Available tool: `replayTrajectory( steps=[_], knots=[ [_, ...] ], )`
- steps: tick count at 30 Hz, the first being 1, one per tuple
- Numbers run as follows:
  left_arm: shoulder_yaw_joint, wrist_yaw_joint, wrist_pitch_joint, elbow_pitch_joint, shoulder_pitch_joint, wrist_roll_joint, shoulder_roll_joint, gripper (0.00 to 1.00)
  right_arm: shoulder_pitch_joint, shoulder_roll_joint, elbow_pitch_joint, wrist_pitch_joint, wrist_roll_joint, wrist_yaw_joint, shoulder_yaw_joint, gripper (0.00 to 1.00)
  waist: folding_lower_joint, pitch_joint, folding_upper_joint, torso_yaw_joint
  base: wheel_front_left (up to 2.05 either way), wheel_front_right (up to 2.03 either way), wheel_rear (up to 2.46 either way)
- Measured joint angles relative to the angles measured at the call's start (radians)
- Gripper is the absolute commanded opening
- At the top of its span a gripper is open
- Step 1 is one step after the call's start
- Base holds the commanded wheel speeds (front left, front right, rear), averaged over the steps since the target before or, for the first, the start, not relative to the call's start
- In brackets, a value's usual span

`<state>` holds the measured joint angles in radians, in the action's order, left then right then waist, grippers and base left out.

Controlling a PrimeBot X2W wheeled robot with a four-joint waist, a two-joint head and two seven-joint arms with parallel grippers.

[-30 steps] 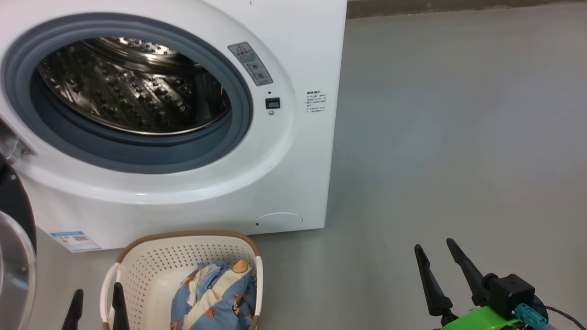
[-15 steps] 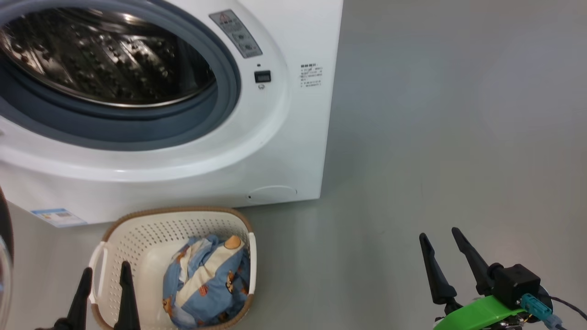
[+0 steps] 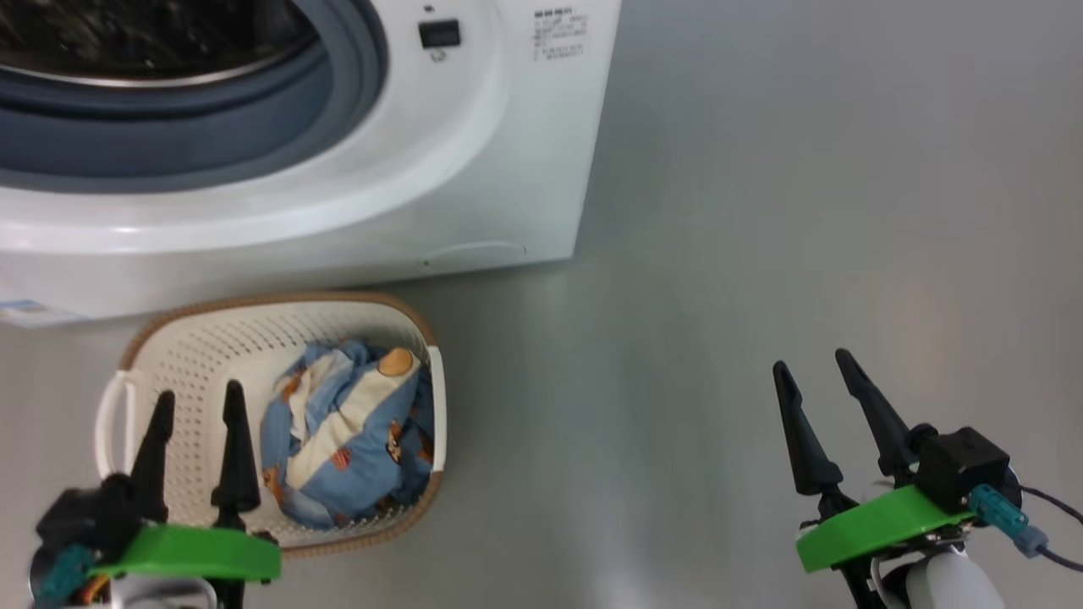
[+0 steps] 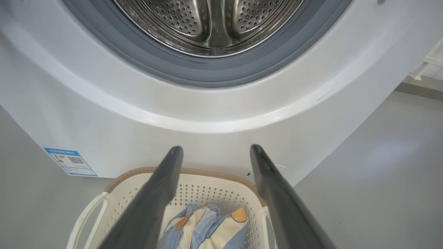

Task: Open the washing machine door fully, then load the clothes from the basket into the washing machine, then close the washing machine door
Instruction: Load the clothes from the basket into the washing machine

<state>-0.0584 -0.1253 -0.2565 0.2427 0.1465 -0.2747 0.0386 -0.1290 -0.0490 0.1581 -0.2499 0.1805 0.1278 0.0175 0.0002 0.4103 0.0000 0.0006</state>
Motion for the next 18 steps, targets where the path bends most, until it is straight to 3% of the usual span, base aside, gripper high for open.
replayTrajectory(
  steps=[16,18],
  knots=[
    [0.183,-0.002,0.0,0.345,0.275,-0.163,0.167,1.0,-0.084,-0.001,-0.053,0.0,0.017,0.0,0.01,1.0,0.0,0.249,0.0,-0.062,0.0,0.0,0.0],
    [0.248,-0.002,0.0,0.411,0.316,-0.189,0.188,1.0,-0.085,-0.002,-0.058,0.0,0.017,0.0,0.009,1.0,0.0,0.282,0.0,-0.074,0.0,0.0,0.0]
  ],
)
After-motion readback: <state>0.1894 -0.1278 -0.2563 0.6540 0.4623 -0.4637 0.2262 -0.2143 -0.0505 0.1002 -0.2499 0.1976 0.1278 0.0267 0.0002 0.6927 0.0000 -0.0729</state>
